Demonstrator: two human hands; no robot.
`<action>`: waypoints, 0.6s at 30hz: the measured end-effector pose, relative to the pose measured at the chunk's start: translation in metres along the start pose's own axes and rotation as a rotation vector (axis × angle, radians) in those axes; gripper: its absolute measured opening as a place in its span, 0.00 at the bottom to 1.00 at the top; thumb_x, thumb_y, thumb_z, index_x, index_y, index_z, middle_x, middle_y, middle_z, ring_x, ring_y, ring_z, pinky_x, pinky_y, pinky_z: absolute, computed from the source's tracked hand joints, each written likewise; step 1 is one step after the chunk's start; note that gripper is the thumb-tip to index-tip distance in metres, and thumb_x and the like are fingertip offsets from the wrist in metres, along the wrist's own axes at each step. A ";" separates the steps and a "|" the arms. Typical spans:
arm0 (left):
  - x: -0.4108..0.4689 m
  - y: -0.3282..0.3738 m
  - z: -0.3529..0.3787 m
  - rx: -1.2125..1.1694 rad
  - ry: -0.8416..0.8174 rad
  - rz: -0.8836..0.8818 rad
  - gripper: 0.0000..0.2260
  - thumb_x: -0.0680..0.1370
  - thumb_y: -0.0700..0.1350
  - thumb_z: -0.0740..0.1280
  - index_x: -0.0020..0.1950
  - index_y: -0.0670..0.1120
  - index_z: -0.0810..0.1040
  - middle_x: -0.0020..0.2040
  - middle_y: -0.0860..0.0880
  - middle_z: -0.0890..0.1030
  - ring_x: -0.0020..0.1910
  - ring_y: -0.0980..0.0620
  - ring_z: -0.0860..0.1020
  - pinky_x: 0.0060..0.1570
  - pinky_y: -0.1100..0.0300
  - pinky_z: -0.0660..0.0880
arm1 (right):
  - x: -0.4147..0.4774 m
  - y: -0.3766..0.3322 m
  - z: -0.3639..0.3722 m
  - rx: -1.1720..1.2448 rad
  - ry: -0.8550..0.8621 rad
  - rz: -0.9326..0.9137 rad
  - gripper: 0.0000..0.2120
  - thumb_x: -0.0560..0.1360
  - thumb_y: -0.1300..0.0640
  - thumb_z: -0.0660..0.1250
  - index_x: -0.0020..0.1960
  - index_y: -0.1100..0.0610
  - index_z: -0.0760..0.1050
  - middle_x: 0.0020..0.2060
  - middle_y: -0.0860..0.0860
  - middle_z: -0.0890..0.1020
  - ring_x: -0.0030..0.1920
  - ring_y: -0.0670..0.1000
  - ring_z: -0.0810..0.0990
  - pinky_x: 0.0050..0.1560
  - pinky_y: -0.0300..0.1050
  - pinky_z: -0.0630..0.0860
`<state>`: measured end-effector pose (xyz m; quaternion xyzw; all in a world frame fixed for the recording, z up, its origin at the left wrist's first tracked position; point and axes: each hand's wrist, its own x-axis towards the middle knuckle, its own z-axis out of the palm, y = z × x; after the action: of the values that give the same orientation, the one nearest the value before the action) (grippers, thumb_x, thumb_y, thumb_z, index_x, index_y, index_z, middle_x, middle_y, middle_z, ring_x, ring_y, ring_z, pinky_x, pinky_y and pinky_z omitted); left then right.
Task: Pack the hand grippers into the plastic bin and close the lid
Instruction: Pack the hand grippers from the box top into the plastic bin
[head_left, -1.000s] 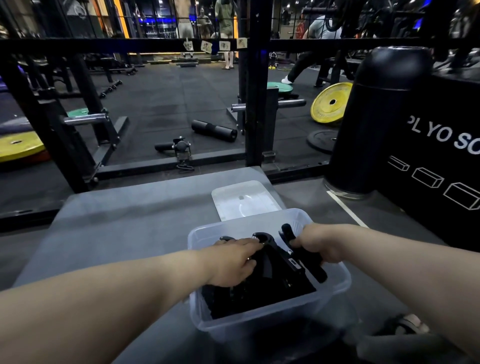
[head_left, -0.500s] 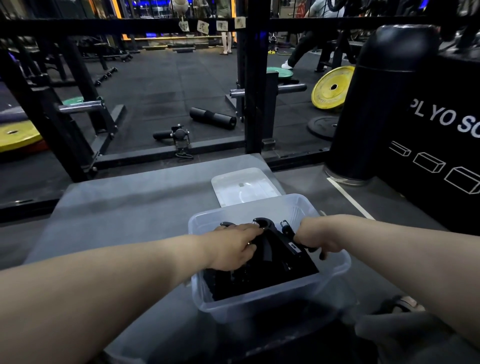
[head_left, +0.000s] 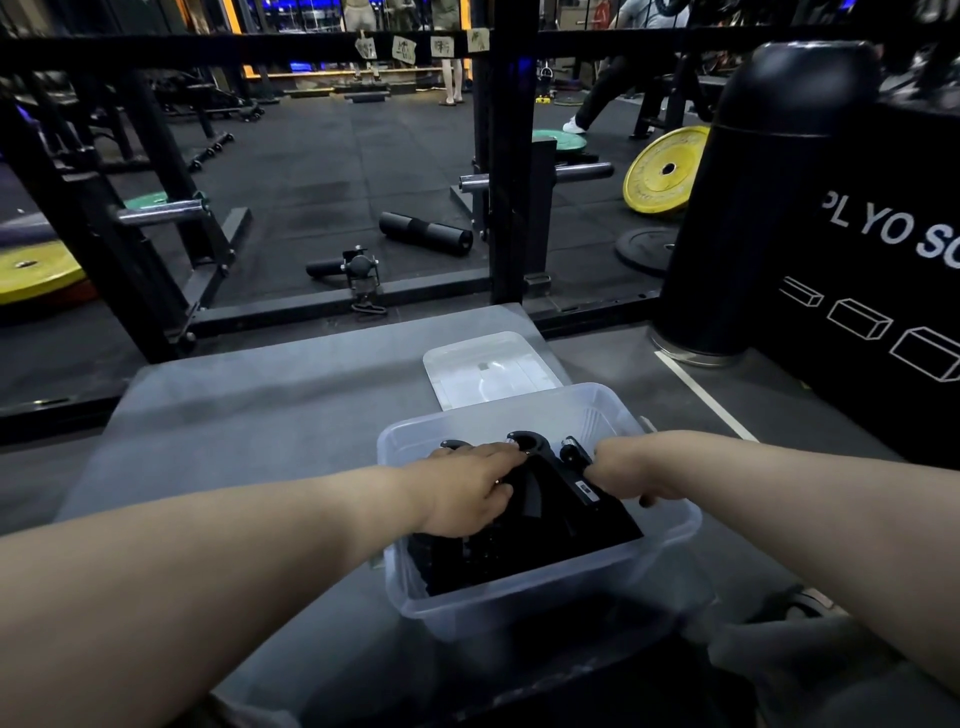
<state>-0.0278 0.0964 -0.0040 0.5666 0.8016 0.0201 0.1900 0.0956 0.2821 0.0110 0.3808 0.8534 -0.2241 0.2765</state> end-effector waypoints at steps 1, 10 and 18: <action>-0.001 0.001 -0.001 0.001 -0.001 0.002 0.25 0.83 0.52 0.53 0.80 0.55 0.54 0.80 0.57 0.55 0.78 0.50 0.57 0.76 0.49 0.54 | 0.000 0.000 0.000 -0.011 0.010 -0.016 0.14 0.80 0.59 0.54 0.59 0.63 0.73 0.55 0.61 0.78 0.50 0.62 0.82 0.52 0.53 0.81; 0.002 -0.001 0.002 0.011 0.032 0.013 0.24 0.83 0.53 0.54 0.79 0.54 0.57 0.79 0.55 0.60 0.77 0.49 0.61 0.75 0.49 0.57 | 0.011 -0.001 0.002 -0.004 -0.109 0.051 0.20 0.82 0.56 0.51 0.60 0.69 0.75 0.39 0.59 0.82 0.35 0.58 0.82 0.26 0.44 0.77; 0.001 -0.010 -0.009 -0.144 0.124 -0.173 0.19 0.81 0.48 0.57 0.72 0.49 0.69 0.73 0.50 0.69 0.72 0.46 0.68 0.71 0.53 0.65 | -0.019 -0.010 -0.022 -0.010 0.100 -0.130 0.20 0.78 0.51 0.54 0.50 0.66 0.76 0.40 0.62 0.85 0.34 0.60 0.82 0.34 0.47 0.79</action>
<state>-0.0400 0.0950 0.0013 0.4778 0.8541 0.0962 0.1814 0.0914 0.2789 0.0411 0.3342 0.8901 -0.2181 0.2202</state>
